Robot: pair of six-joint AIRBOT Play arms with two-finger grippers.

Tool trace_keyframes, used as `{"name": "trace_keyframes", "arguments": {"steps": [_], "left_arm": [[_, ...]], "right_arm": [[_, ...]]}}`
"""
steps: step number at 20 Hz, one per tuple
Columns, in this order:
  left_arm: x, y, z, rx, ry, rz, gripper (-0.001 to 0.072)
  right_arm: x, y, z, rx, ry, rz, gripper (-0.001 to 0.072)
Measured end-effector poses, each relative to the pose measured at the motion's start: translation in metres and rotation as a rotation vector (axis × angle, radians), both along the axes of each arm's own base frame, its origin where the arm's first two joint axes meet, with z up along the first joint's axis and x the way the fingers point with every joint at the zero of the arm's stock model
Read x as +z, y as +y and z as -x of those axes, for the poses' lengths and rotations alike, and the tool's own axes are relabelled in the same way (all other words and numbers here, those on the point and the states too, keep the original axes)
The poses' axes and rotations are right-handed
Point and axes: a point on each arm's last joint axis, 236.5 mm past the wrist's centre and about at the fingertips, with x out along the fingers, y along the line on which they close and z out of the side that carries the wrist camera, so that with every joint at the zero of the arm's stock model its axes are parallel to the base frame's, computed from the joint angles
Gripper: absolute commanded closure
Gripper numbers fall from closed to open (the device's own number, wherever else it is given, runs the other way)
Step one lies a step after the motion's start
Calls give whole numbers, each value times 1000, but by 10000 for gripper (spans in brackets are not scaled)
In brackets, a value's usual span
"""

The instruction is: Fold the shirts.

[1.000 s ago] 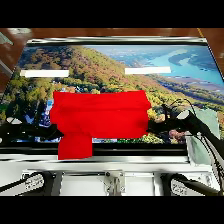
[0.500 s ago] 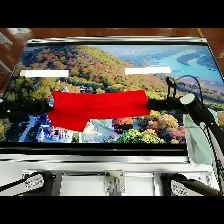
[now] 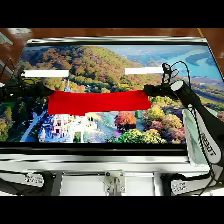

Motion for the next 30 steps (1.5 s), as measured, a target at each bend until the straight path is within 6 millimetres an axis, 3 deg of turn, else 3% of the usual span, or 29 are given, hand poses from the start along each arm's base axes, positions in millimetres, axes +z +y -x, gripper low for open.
{"name": "trace_keyframes", "arguments": {"steps": [4,5,6,7,8,10,13,16,19,22,25,26,28,29,30], "left_arm": [[-25,-9,-23,14,29,72,669],[-31,-9,-27,24,35,78,651],[-37,-9,-29,28,43,84,494],[-41,-9,-30,31,49,90,219],[-43,-10,-31,29,53,95,64],[-39,-11,-30,10,59,114,53],[-22,-14,-22,-56,60,152,57],[-1,-19,-13,-115,51,173,58],[17,-25,-8,-145,33,176,115],[36,-35,-3,-174,9,177,124],[53,-52,5,-223,-5,192,124],[58,-58,7,-239,-10,197,124],[64,-69,11,-268,-16,204,136],[66,-76,14,-288,-16,209,310],[68,-84,16,-306,-15,215,538]], "right_arm": [[-17,-1,-15,-50,23,-20,638],[-23,-1,-16,-59,37,-26,585],[-29,-1,-16,-67,53,-33,358],[-34,0,-15,-66,68,-35,107],[-35,-1,-15,-71,74,-39,35],[-35,-8,-16,-89,79,-43,35],[-23,-38,-23,-171,65,-62,34],[-28,-62,-16,-233,126,-104,34],[-42,-53,-2,-234,225,-184,35],[-56,-29,7,-218,308,-271,40],[-69,-3,17,-197,381,-328,161],[-73,4,20,-195,404,-341,237],[-81,16,29,-184,454,-353,645],[-84,19,33,-183,471,-356,639],[-83,22,34,-176,477,-361,639]]}}
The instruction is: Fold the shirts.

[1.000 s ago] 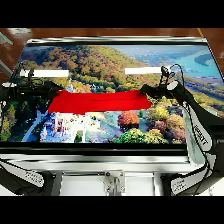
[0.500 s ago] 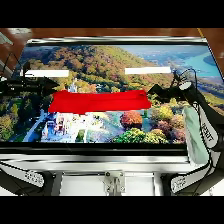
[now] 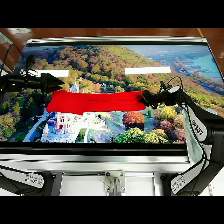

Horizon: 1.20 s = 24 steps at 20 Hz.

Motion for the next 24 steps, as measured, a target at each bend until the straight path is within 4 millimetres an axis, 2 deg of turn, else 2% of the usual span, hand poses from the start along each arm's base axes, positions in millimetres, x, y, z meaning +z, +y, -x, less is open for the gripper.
{"name": "trace_keyframes", "arguments": {"steps": [1,3,6,10,13,16,18,21,24], "left_arm": [[2,-9,3,-21,-1,6,668],[3,-27,8,-64,-1,8,670],[-1,-63,12,-117,-13,-11,670],[-34,-122,17,-132,10,-106,670],[-65,-164,36,-158,48,-161,670],[-95,-199,56,-144,94,-200,669],[-104,-224,63,-115,101,-200,669],[-108,-268,72,-69,99,-157,669],[-115,-309,79,-5,125,-96,670]], "right_arm": [[3,2,1,7,1,-5,639],[21,8,6,44,-18,-23,639],[69,14,10,97,-92,-39,639],[147,20,24,161,-218,-44,639],[201,25,42,197,-307,-46,639],[245,28,62,216,-375,-47,639],[268,30,77,230,-406,-51,639],[296,33,96,238,-445,-56,639],[313,35,112,247,-460,-61,639]]}}
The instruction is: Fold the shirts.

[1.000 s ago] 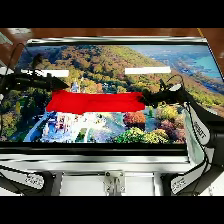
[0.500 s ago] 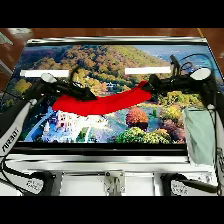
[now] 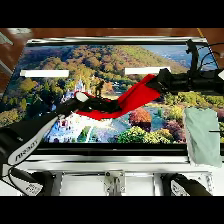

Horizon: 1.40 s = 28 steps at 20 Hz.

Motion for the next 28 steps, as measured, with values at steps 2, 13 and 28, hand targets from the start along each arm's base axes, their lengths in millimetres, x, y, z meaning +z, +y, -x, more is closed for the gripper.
{"name": "trace_keyframes", "arguments": {"steps": [2,13,28], "left_arm": [[-7,-14,3,31,32,24,670],[200,152,-85,256,-339,223,670],[441,270,108,330,-1026,58,670]], "right_arm": [[7,1,7,3,-5,-4,639],[-21,104,-27,54,-146,26,639],[-128,261,-76,-91,-142,-113,118]]}}
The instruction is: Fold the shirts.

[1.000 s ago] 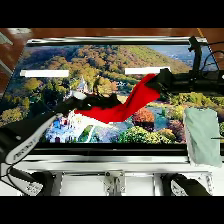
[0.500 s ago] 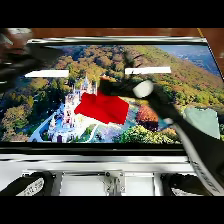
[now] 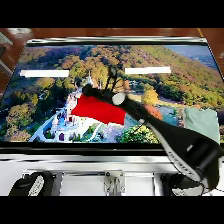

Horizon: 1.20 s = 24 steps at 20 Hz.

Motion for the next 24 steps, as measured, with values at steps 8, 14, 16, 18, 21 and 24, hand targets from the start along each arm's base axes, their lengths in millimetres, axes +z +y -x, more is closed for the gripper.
{"name": "trace_keyframes", "arguments": {"steps": [8,14,16,18,21,24], "left_arm": [[-47,8,-11,33,132,13,670],[-61,8,-14,30,174,27,670],[-63,4,-13,16,177,26,670],[-63,0,-11,3,178,26,670],[-60,-6,-8,-24,175,42,669],[-52,-12,-3,-53,167,80,669]], "right_arm": [[-80,-203,35,196,376,457,115],[-135,-224,68,213,628,410,27],[-143,-211,65,204,655,329,28],[-150,-197,60,190,672,258,29],[-162,-179,61,191,702,203,30],[-171,-169,63,191,721,181,481]]}}
